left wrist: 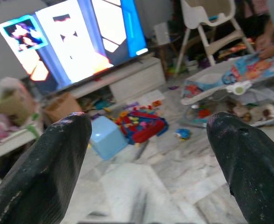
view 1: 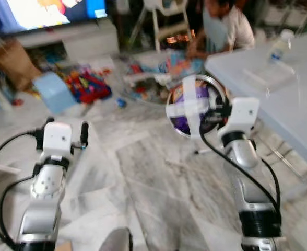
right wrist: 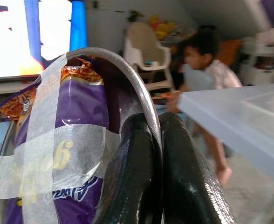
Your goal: Restocking fridge
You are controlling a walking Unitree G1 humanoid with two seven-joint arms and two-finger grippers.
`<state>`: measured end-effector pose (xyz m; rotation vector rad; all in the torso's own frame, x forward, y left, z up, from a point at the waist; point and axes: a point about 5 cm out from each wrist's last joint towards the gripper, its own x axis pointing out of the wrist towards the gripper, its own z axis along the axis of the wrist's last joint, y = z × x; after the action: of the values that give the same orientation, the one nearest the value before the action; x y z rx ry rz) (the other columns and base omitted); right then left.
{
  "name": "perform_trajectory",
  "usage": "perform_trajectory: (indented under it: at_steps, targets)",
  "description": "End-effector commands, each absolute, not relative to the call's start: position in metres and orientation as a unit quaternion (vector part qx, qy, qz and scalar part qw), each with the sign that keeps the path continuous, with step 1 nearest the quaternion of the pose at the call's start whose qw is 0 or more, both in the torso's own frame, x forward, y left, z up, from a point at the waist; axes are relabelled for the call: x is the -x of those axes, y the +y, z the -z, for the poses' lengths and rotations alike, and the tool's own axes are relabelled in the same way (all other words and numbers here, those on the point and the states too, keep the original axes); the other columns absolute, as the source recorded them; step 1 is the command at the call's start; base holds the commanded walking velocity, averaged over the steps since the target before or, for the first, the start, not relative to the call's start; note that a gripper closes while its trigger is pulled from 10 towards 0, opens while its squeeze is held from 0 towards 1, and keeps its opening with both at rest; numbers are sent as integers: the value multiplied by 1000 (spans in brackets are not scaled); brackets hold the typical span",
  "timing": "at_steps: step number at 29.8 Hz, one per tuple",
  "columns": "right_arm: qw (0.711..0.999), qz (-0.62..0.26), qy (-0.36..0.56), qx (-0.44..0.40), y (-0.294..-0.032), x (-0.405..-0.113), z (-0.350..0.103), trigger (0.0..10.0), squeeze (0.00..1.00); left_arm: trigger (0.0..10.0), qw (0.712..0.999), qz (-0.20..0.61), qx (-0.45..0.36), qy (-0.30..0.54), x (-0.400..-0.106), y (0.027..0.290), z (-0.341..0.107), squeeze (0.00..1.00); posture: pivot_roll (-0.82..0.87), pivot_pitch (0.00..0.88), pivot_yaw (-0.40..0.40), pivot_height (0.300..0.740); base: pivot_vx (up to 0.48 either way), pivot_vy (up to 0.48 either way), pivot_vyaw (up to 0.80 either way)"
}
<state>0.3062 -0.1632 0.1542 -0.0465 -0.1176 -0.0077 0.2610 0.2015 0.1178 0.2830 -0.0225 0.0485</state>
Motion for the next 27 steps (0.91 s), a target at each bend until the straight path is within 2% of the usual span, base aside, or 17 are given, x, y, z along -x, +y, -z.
perform_trajectory:
  at_steps: [1, 13, 27]
  targets:
    - [997, 5, -79, 23, -164, -310, -166, 10000, 0, 10000, 989, -21, -148, -13, -262, 201, -120, 0, 21, 31, -14, 740, 0, 0, 800]
    - [997, -37, -63, 15, -145, -314, -161, 10000, 0, 10000, 990, -37, -135, 12, -241, 204, -108, 0, 64, 58, -70, 740, 0, 0, 800]
    - [998, -36, -53, 13, -147, -313, -157, 10000, 0, 10000, 990, -35, -135, 12, -247, 197, -109, 0, 47, 72, -71, 740, 0, 0, 800]
